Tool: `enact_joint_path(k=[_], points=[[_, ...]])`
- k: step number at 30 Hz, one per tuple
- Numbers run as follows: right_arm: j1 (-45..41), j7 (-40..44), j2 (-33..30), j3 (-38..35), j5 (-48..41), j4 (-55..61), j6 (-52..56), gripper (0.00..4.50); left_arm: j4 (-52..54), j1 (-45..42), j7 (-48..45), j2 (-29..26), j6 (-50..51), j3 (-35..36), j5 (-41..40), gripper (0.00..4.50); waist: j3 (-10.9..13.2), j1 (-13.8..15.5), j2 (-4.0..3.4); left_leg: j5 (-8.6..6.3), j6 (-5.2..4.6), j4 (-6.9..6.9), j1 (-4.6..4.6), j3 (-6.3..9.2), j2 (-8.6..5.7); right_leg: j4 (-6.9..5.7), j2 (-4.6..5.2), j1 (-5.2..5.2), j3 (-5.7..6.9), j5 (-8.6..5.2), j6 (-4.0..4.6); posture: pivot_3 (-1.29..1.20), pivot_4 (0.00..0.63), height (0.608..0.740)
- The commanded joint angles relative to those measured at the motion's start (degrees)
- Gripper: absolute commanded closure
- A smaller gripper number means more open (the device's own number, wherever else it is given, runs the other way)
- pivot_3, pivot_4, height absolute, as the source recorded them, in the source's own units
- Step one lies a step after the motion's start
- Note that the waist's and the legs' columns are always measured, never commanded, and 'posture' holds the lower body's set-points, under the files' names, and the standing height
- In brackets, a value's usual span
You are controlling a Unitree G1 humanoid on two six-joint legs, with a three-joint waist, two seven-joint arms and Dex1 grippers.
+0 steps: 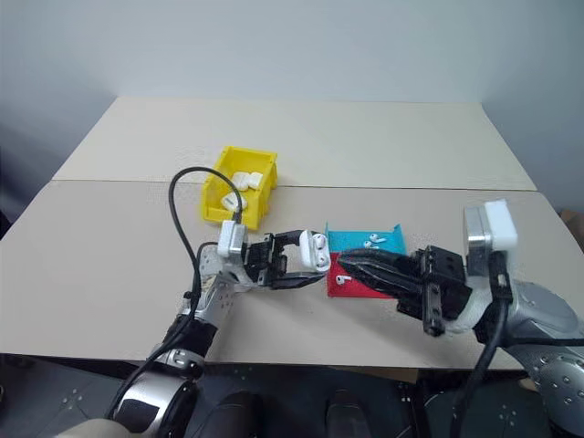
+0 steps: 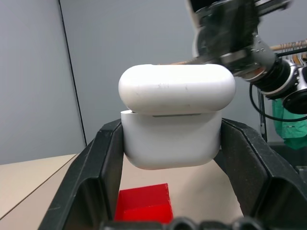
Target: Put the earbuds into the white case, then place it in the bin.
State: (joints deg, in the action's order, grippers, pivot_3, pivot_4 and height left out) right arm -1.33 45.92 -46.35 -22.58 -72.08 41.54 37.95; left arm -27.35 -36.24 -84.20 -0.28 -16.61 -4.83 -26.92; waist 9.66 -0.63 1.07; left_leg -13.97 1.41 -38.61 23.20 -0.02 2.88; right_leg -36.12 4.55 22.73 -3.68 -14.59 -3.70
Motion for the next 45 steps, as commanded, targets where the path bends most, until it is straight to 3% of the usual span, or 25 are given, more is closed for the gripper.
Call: enact_joint_path(k=[1,8,22,45], points=[[-0.25,-1.70,-0.04,2.43,2.39,2.28,-0.79,4.48,0.15,-1.60,1.75,1.40,-1.28,-1.24,1.47,1.74,0.00,-0.09,0.00,-0.03,-0.06,-0.07,-0.02,0.00,0.00,0.00,0.00,-0.05,0.00,0.00,-0.01,0.00,0.150,0.740],[0.53,-3.47,2.92,7.59,14.48,6.20,-6.27,4.48,0.11,-2.24,6.29,2.39,-2.93,-3.90,6.12,1.74,0.00,-0.05,0.00,-0.06,-0.11,-0.14,-0.02,0.03,0.00,0.01,-0.02,-0.08,0.00,0.00,-0.01,0.00,0.150,0.740],[3.86,-1.09,4.36,9.26,26.22,5.30,-13.36,4.48,3.40,0.08,3.66,1.44,-1.97,-3.62,2.87,1.74,0.00,-0.07,0.00,-0.06,-0.11,-0.16,-0.04,0.03,0.00,0.01,-0.02,-0.11,0.00,0.00,-0.03,0.00,0.150,0.740],[6.03,-3.24,4.71,4.83,26.85,3.92,-13.44,4.48,4.55,1.51,2.60,-0.59,-1.61,-3.58,0.80,1.74,0.00,-0.05,0.00,-0.07,-0.12,-0.19,-0.07,0.03,0.00,0.01,-0.01,-0.17,0.00,0.00,-0.03,0.00,0.150,0.740]])
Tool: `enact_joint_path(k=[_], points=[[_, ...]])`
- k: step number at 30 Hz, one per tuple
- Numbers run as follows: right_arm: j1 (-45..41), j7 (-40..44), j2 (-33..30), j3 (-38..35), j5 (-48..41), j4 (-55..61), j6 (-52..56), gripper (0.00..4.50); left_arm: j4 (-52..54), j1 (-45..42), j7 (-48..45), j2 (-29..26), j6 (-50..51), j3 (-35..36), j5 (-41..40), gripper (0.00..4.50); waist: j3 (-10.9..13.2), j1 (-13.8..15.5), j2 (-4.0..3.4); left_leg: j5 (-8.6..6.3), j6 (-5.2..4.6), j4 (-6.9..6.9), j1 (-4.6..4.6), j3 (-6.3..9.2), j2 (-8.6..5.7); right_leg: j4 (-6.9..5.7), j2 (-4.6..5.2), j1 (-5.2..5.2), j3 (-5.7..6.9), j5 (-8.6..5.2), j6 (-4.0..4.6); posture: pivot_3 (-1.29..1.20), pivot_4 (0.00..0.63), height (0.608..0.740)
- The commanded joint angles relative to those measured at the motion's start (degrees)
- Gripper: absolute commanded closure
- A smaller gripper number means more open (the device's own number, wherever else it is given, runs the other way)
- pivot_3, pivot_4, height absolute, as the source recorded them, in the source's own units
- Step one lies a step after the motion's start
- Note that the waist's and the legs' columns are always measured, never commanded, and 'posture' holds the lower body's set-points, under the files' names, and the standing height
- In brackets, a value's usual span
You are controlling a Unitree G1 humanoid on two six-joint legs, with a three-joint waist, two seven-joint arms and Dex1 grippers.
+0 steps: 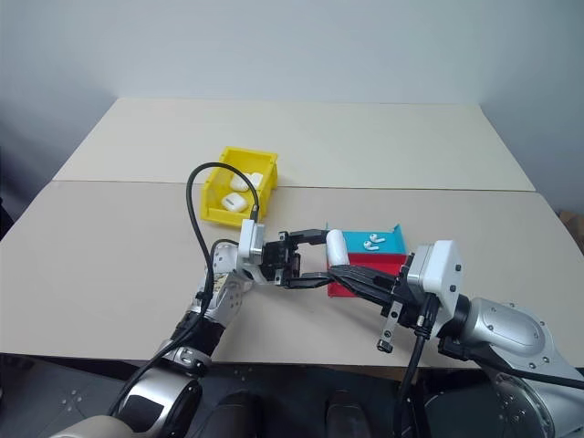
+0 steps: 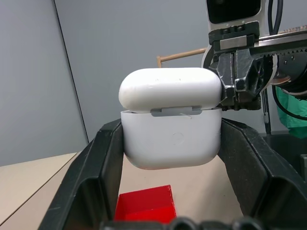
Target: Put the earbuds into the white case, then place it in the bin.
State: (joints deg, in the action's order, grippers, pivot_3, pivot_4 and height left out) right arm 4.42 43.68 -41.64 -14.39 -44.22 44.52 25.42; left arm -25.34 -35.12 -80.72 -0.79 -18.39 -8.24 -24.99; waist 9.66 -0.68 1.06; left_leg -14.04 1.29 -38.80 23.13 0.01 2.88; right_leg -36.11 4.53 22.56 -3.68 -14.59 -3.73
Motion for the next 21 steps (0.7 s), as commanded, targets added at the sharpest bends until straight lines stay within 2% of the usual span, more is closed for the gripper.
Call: enact_joint_path(k=[1,5,10,13,15,18,19,21], points=[[0.64,-0.91,-0.09,-3.63,-1.14,1.06,-0.93,4.48,2.57,0.43,-0.91,-0.14,0.16,-0.15,-1.18,1.74,0.00,0.01,0.00,0.00,0.00,0.00,0.00,0.00,0.00,0.00,0.00,0.00,0.00,0.00,0.00,0.00,0.150,0.740],[2.59,-0.01,-0.43,-5.72,-3.28,1.83,-0.91,4.48,2.70,0.64,-0.92,-0.39,0.10,0.15,-1.43,1.74,0.00,0.03,0.00,0.00,0.00,0.00,0.00,0.00,0.00,0.00,0.00,0.00,0.00,0.00,0.00,0.00,0.150,0.740],[5.72,2.75,-0.90,-11.73,-11.26,2.84,-1.14,4.48,4.52,1.05,0.41,-1.35,0.28,1.29,-1.91,1.74,0.00,0.02,0.00,0.00,-0.01,0.01,-0.01,0.00,0.00,0.01,0.00,-0.04,0.00,0.00,0.00,0.00,0.150,0.740],[4.94,0.88,-0.93,-14.75,-14.37,1.34,-0.86,4.48,8.47,1.29,4.06,-2.93,1.68,2.97,-2.40,1.74,0.01,-0.13,0.01,0.00,0.00,0.00,-0.09,0.01,0.00,0.00,0.00,-0.12,0.00,0.00,0.00,0.00,0.150,0.740],[3.98,-0.40,-1.35,-16.00,-15.40,-0.02,-0.34,4.48,12.33,1.17,10.44,-4.89,3.89,4.09,0.17,1.74,0.01,-0.16,0.01,-0.01,-0.01,0.01,-0.21,0.00,0.00,0.00,0.00,-0.22,-0.01,0.00,0.00,0.00,0.150,0.740],[2.61,-1.82,-2.05,-17.03,-15.71,-1.87,0.18,4.48,16.81,-0.24,25.03,-6.35,6.19,7.06,6.60,1.74,0.00,-0.10,0.01,-0.01,-0.01,0.02,-0.28,0.01,0.01,0.00,0.00,-0.27,-0.01,0.00,0.00,0.00,0.150,0.740],[1.84,-2.44,-2.11,-16.74,-15.34,-2.69,0.27,4.48,18.48,-2.19,33.82,-6.80,9.68,9.04,10.61,1.74,0.01,-0.01,0.01,-0.01,-0.01,0.02,-0.28,0.01,0.01,0.00,0.00,-0.28,-0.01,0.00,-0.01,0.00,0.150,0.740],[0.97,-3.31,-2.19,-16.19,-15.01,-3.62,0.46,4.48,20.90,-4.87,43.93,-7.64,16.64,11.06,14.04,1.74,0.07,0.09,0.12,-0.01,-0.01,0.01,-0.26,0.01,0.01,-0.01,0.00,-0.27,-0.01,0.01,-0.02,0.00,0.150,0.740]])
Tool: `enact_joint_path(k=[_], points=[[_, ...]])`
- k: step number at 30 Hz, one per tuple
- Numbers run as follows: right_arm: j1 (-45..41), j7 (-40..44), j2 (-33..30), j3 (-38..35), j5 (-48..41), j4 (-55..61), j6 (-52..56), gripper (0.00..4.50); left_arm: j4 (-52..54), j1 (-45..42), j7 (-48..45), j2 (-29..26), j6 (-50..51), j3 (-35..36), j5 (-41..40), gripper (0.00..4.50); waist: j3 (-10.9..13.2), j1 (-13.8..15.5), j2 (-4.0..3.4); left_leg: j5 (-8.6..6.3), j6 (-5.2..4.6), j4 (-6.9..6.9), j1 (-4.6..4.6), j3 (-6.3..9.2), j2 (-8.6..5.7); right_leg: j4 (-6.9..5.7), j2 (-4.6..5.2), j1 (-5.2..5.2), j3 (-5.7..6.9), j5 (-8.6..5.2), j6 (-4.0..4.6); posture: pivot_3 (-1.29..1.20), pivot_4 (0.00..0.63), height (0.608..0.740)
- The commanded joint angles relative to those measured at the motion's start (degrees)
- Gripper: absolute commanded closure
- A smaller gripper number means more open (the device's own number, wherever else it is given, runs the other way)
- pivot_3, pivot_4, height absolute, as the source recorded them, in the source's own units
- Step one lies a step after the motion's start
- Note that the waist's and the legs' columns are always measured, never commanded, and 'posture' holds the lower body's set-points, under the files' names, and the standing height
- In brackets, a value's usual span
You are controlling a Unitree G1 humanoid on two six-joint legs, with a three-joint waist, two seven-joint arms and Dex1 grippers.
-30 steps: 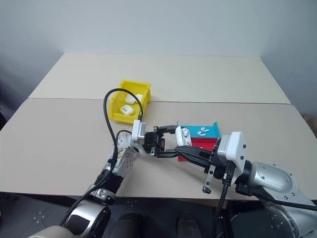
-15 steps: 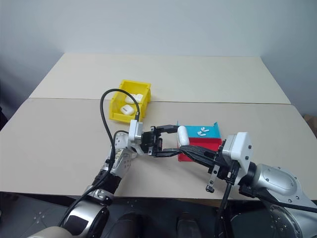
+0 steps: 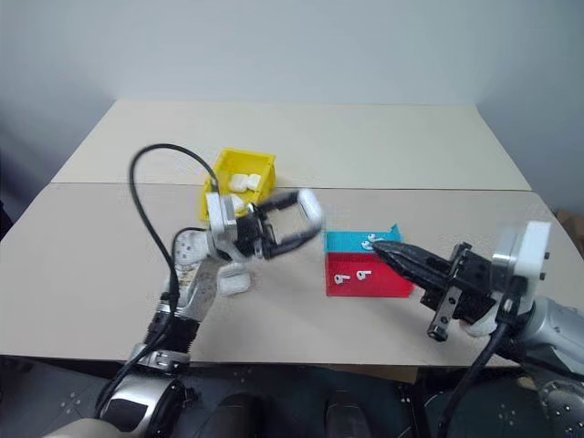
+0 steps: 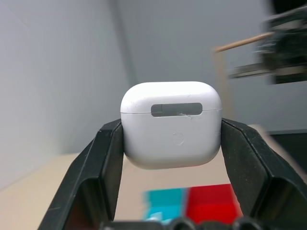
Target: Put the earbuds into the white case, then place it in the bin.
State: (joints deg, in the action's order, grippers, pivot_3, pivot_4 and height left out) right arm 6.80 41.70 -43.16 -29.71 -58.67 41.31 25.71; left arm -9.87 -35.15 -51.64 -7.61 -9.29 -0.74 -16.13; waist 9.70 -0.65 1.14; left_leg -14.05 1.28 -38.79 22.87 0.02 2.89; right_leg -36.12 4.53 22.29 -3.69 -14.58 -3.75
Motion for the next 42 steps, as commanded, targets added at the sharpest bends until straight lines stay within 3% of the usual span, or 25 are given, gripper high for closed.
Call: enact_joint_path(k=[1,3,5,7,10,12,25,28,30,31,36,42], points=[[-1.96,-1.84,-0.61,-0.26,-0.26,-0.90,0.34,4.48,7.53,-7.37,21.28,-1.34,17.23,4.61,6.84,1.74,0.04,0.10,0.08,0.00,0.00,-0.01,0.01,0.03,0.00,0.00,0.00,0.00,0.01,0.01,-0.02,0.00,0.150,0.740],[-2.78,-2.30,-0.56,0.93,0.34,-1.68,0.72,4.48,9.24,-13.36,32.81,-0.50,33.84,7.96,6.79,1.74,0.04,0.20,0.10,0.00,0.00,0.00,0.05,0.03,-0.01,0.03,0.00,0.00,0.02,0.01,-0.05,0.00,0.150,0.740],[-3.60,-2.71,-0.64,1.97,0.74,-2.48,1.15,4.48,8.58,-18.11,43.48,2.44,41.18,12.33,6.34,1.74,0.06,0.30,0.15,-0.02,-0.02,-0.02,0.11,0.04,-0.01,0.06,0.01,0.02,0.04,0.00,-0.08,0.00,0.150,0.740],[-4.52,-2.91,-0.62,2.92,1.43,-3.33,1.24,4.48,5.05,-20.95,43.90,-0.31,49.18,10.46,8.80,1.74,0.06,0.29,0.15,-0.02,-0.03,-0.04,0.19,0.06,-0.04,0.11,0.04,0.06,0.06,0.02,-0.12,0.00,0.150,0.740],[-5.52,-3.19,-0.56,3.92,2.19,-4.47,1.44,4.48,-0.65,-20.02,36.59,-5.06,45.52,6.20,9.41,1.74,0.01,0.05,0.06,-0.03,-0.04,0.08,0.06,0.04,-0.05,0.04,0.02,0.07,0.06,0.00,-0.10,0.00,0.150,0.740],[-5.83,-3.66,-0.55,4.27,2.58,-4.96,1.72,4.48,-2.31,-20.10,41.46,-3.58,46.47,6.81,10.40,1.74,0.01,-0.02,0.07,-0.02,-0.04,0.08,0.06,0.04,-0.04,0.02,0.01,0.09,0.06,0.00,-0.08,0.00,0.150,0.740],[-3.32,-3.38,-0.40,4.85,6.49,-3.99,2.02,4.48,-13.86,-19.64,41.40,-4.37,45.02,2.74,12.68,1.74,0.06,0.10,0.15,-0.02,-0.03,0.01,0.30,0.04,-0.05,-0.01,0.02,0.29,0.05,0.01,-0.08,0.00,0.150,0.740],[-3.33,-3.19,-0.32,4.96,6.90,-3.98,2.07,4.50,-14.74,-19.37,39.87,-4.93,43.76,1.98,12.74,0.75,0.06,0.08,0.15,-0.02,-0.03,0.03,0.33,0.04,-0.05,0.01,0.02,0.33,0.05,0.01,-0.08,0.00,0.150,0.740],[-3.20,-3.00,-0.34,5.18,7.30,-4.03,2.01,4.50,-13.84,-19.49,39.91,-4.69,42.76,2.68,12.01,0.14,0.06,0.10,0.15,-0.02,-0.03,0.03,0.37,0.04,-0.05,0.01,0.03,0.35,0.05,0.01,-0.08,0.00,0.150,0.740],[-3.17,-2.87,-0.39,5.32,7.48,-4.07,1.97,4.50,-13.24,-19.37,39.75,-4.51,41.52,3.09,11.54,0.06,0.06,0.12,0.15,-0.02,-0.03,0.02,0.36,0.04,-0.05,0.00,0.03,0.35,0.05,0.01,-0.08,0.00,0.150,0.740],[-3.56,-1.76,-0.83,5.93,8.23,-4.61,2.03,4.50,-5.96,-17.79,37.21,-2.41,38.84,9.20,3.74,0.06,0.06,0.37,0.15,-0.02,-0.03,0.02,0.40,0.04,-0.05,0.01,0.04,0.36,0.06,0.01,-0.08,0.00,0.150,0.740],[-3.19,3.97,-3.39,4.26,10.36,-6.50,0.57,4.50,7.96,-9.59,26.30,-5.88,42.40,12.11,-6.98,0.06,0.04,-0.14,0.12,-0.02,-0.03,0.02,0.29,-0.01,-0.04,-0.07,0.04,0.33,0.01,0.01,-0.07,0.00,0.150,0.740]])
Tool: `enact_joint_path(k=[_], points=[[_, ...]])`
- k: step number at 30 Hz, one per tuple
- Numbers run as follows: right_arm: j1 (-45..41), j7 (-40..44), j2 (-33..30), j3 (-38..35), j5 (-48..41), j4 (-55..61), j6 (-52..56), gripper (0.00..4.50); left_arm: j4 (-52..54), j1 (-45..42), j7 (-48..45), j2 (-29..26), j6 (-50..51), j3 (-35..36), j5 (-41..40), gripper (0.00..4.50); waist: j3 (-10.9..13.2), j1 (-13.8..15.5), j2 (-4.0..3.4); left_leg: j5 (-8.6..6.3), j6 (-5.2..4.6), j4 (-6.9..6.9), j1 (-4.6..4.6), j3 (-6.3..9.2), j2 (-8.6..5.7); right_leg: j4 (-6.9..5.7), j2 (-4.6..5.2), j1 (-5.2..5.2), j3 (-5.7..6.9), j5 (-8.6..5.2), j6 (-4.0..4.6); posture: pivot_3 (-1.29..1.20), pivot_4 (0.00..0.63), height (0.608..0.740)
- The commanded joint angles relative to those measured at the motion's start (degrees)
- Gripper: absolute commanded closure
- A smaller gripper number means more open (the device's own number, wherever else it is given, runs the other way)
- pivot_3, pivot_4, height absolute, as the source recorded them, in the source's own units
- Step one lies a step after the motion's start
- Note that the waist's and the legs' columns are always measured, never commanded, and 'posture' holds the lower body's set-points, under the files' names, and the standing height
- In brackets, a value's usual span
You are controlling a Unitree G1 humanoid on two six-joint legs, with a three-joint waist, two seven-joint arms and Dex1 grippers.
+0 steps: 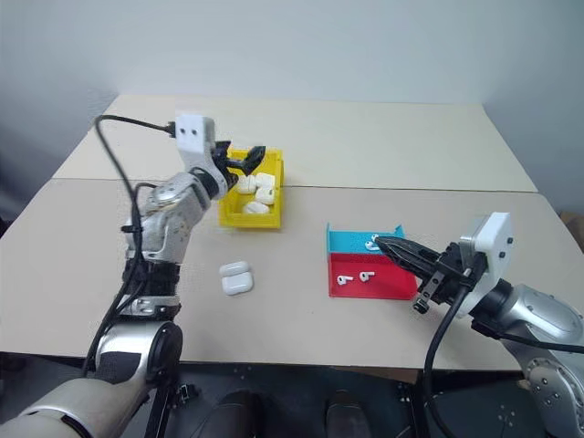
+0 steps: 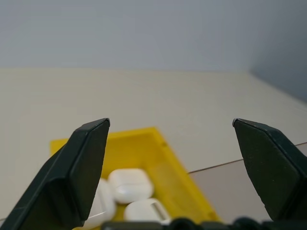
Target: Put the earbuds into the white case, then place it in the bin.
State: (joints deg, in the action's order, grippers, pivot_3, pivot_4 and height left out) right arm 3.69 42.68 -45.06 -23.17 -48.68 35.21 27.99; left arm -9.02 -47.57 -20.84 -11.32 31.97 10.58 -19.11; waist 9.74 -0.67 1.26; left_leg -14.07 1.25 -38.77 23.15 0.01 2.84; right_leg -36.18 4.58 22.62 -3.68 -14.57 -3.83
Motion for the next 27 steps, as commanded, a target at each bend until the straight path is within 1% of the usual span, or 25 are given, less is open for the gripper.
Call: enact_joint_path(k=[1,4,7,8,10,11,14,16,20,24,27], points=[[-0.06,4.39,-2.32,-2.90,0.46,-0.75,-1.75,4.50,10.19,4.88,-6.19,-3.23,2.16,1.24,-6.07,0.06,0.00,-0.22,0.00,0.00,0.00,-0.01,-0.04,0.00,0.00,-0.03,0.00,-0.02,-0.01,0.00,0.00,0.00,0.150,0.740],[-0.08,7.86,-4.41,-4.79,0.58,-1.95,-1.92,4.50,18.44,10.92,-10.43,-7.30,5.43,2.90,-11.48,0.06,0.00,-0.33,0.00,0.00,0.00,-0.01,-0.09,-0.02,0.01,-0.04,0.00,-0.06,-0.04,0.00,0.00,0.00,0.150,0.740],[0.43,12.06,-6.66,-6.84,1.58,-3.73,-2.67,4.50,25.25,18.11,-16.31,-13.96,6.99,4.79,-15.74,0.06,0.00,-0.25,0.00,0.00,0.00,0.00,-0.08,-0.02,0.02,-0.02,-0.01,-0.05,-0.04,0.00,0.00,0.00,0.150,0.740],[1.04,14.75,-8.00,-7.62,2.83,-4.98,-3.62,4.50,27.72,21.89,-20.24,-17.61,7.30,6.64,-17.84,0.06,0.00,-0.32,0.00,0.00,0.00,0.00,-0.09,-0.02,0.02,-0.01,-0.01,-0.05,-0.04,0.00,0.00,0.00,0.150,0.740],[1.86,18.60,-9.76,-8.55,4.58,-6.90,-5.10,4.50,30.79,27.17,-25.30,-22.62,7.12,9.07,-20.80,0.06,0.00,-0.24,0.00,0.00,0.00,0.04,-0.16,-0.07,0.04,0.01,-0.01,-0.09,-0.05,-0.01,0.01,0.00,0.150,0.740],[2.21,20.91,-10.75,-8.81,5.63,-8.27,-6.20,4.50,32.21,30.75,-28.43,-25.45,6.64,10.64,-21.74,0.06,0.00,-0.22,0.00,0.00,0.00,0.02,-0.17,-0.07,0.06,0.01,-0.01,-0.10,-0.05,-0.02,0.02,0.00,0.150,0.740],[2.39,25.99,-12.74,-8.65,10.01,-12.18,-10.88,4.50,34.62,40.27,-34.58,-31.37,5.67,15.05,-23.29,0.06,0.00,-0.09,0.00,-0.01,0.01,0.02,-0.36,-0.12,0.06,0.04,0.00,-0.30,-0.05,-0.04,0.05,0.00,0.150,0.740],[2.22,28.05,-13.15,-8.70,11.61,-14.09,-13.09,4.50,35.41,44.44,-36.55,-33.42,4.74,16.63,-23.32,0.06,0.00,0.05,0.00,-0.01,0.01,0.03,-0.39,-0.14,0.08,0.05,0.00,-0.31,-0.05,-0.05,0.07,0.00,0.150,0.740],[1.72,31.60,-14.26,-8.07,16.41,-20.94,-18.20,4.50,39.49,56.08,-39.99,-36.56,2.00,20.47,-20.47,0.06,-0.01,-0.08,0.01,-0.02,0.02,0.05,-0.39,-0.17,0.10,0.09,0.01,-0.31,-0.05,-0.06,0.09,0.00,0.150,0.740],[1.19,33.53,-14.87,-7.12,19.74,-26.47,-21.73,4.50,41.71,63.72,-40.18,-36.02,-1.04,23.02,-18.59,0.06,-0.01,-0.01,0.01,-0.02,0.02,0.05,-0.40,-0.19,0.11,0.08,0.01,-0.31,-0.05,-0.07,0.11,0.00,0.150,0.740],[0.21,34.62,-15.29,-5.33,22.34,-30.10,-24.18,4.50,42.95,67.36,-39.33,-35.02,-2.56,24.69,-17.93,0.06,-0.01,-0.11,0.00,-0.02,0.02,0.05,-0.46,-0.20,0.10,0.06,0.01,-0.33,-0.06,-0.07,0.12,0.00,0.150,0.740]])
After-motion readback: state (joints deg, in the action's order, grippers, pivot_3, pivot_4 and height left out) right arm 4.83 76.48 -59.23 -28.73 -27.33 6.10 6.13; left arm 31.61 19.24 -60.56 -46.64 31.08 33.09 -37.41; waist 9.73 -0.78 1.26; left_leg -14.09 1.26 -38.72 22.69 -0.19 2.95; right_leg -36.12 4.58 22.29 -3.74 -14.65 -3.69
